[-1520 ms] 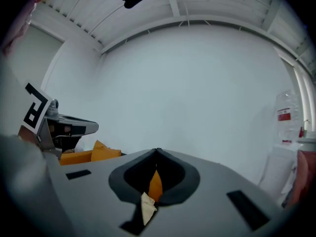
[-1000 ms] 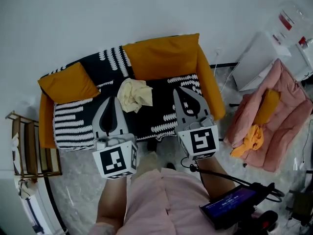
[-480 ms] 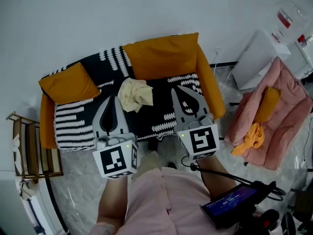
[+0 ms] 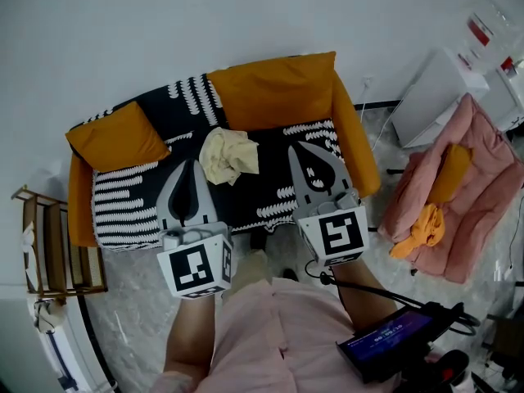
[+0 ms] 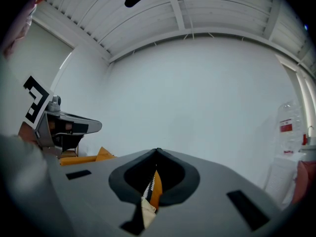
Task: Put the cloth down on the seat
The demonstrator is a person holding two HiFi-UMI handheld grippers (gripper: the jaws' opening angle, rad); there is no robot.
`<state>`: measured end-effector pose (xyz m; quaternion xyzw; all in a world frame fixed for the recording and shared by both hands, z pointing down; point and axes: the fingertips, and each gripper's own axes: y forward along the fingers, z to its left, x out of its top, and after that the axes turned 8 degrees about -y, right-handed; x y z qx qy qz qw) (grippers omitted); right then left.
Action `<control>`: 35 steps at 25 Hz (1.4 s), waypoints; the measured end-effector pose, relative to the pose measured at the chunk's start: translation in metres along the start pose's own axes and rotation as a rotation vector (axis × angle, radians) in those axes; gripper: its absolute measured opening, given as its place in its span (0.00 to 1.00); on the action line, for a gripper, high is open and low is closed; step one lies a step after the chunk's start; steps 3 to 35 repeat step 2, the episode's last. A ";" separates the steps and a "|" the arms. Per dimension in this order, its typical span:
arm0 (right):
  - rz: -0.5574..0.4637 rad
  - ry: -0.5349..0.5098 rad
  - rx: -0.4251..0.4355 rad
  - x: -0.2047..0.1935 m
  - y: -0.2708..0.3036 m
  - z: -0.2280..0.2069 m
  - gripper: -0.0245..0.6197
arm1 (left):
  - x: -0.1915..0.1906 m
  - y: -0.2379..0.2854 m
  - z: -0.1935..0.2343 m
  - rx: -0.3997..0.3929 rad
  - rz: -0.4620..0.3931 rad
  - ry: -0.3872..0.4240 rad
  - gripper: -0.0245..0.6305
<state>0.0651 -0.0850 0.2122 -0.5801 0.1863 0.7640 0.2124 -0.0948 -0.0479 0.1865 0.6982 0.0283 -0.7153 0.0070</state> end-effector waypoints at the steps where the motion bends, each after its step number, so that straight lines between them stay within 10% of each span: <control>1: 0.000 0.000 0.001 0.000 0.001 0.000 0.04 | -0.001 0.001 0.001 0.001 0.001 -0.001 0.07; 35: 0.001 0.001 0.002 -0.001 0.003 0.001 0.04 | -0.002 0.002 0.002 0.001 0.003 -0.001 0.07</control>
